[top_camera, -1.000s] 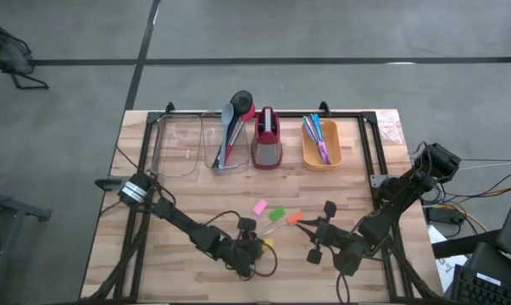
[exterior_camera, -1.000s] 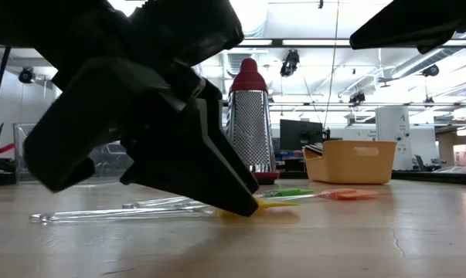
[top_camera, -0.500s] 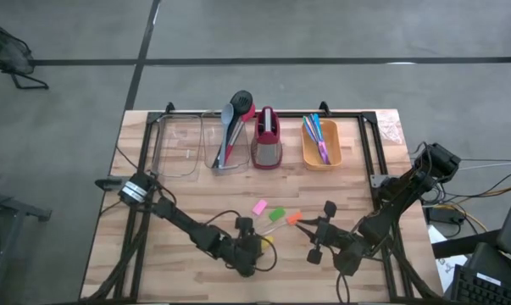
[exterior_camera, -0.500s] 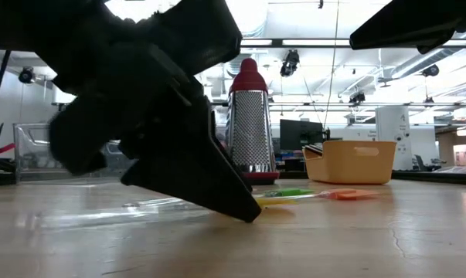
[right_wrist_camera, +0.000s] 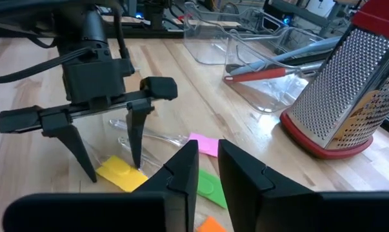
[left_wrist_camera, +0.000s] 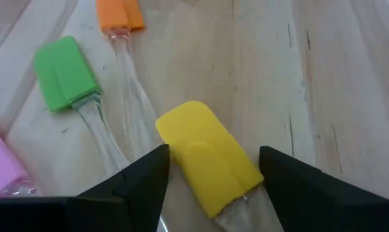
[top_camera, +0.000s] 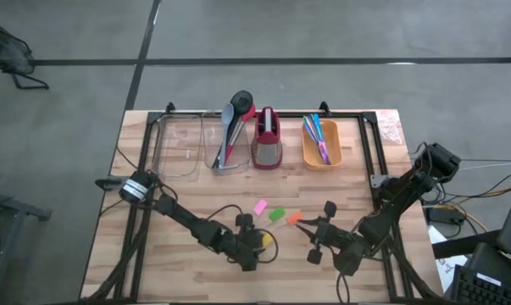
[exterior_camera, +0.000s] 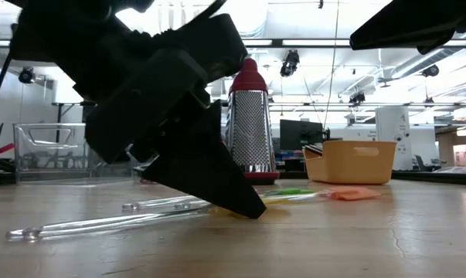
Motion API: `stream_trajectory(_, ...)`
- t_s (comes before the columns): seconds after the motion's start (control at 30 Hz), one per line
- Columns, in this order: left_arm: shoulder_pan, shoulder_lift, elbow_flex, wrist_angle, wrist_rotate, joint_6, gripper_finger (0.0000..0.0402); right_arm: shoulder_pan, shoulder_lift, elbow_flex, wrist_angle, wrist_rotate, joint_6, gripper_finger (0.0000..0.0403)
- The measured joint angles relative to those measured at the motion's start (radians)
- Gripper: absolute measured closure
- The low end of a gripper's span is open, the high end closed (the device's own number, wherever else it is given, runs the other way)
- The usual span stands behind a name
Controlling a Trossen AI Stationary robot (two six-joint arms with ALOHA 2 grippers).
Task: Pick & Place Kitchen Items
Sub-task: Put the yellow spatula into the left transparent bin
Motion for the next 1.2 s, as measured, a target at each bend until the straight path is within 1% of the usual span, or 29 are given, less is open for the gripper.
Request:
stream_trajectory(0.1, 0.001, 0.023, 0.000, 0.005, 0.016, -0.019, 0.0184, 0.000, 0.000, 0.000, 0.000, 0.000, 0.000, 0.0356)
stream_trajectory(0.17, 0.001, 0.030, 0.000, 0.006, 0.027, -0.026, 0.0210, 0.000, 0.000, 0.000, 0.000, 0.000, -0.001, 0.0361)
stream_trajectory(0.33, 0.001, 0.032, 0.000, 0.006, 0.036, -0.023, 0.0293, 0.000, 0.000, -0.001, -0.001, 0.000, -0.003, 0.0370)
stream_trajectory(0.47, 0.002, 0.027, -0.001, 0.005, 0.037, 0.000, 0.0354, 0.000, 0.000, -0.002, 0.000, 0.000, -0.003, 0.0367)
stream_trajectory(0.6, 0.004, 0.028, -0.003, 0.005, 0.053, 0.017, 0.0394, 0.000, 0.000, -0.002, -0.001, 0.000, -0.003, 0.0358)
stream_trajectory(0.8, 0.002, 0.014, -0.003, 0.004, 0.056, 0.050, 0.0397, 0.000, 0.000, -0.002, -0.001, 0.000, -0.003, 0.0345)
stream_trajectory(0.93, -0.002, -0.039, -0.003, 0.000, 0.058, 0.066, 0.0396, 0.000, 0.000, -0.002, -0.001, 0.000, -0.004, 0.0338)
stream_trajectory(1.07, -0.010, -0.105, -0.004, -0.004, 0.059, 0.045, 0.0369, 0.000, 0.000, -0.003, -0.001, 0.000, -0.003, 0.0332)
stream_trajectory(1.13, -0.019, -0.131, -0.008, -0.014, 0.053, 0.057, 0.0348, 0.000, 0.000, -0.004, -0.001, 0.000, -0.003, 0.0330)
stream_trajectory(1.2, -0.029, -0.146, -0.010, -0.012, 0.071, 0.082, 0.0322, 0.000, 0.000, -0.004, -0.001, 0.000, -0.003, 0.0327)
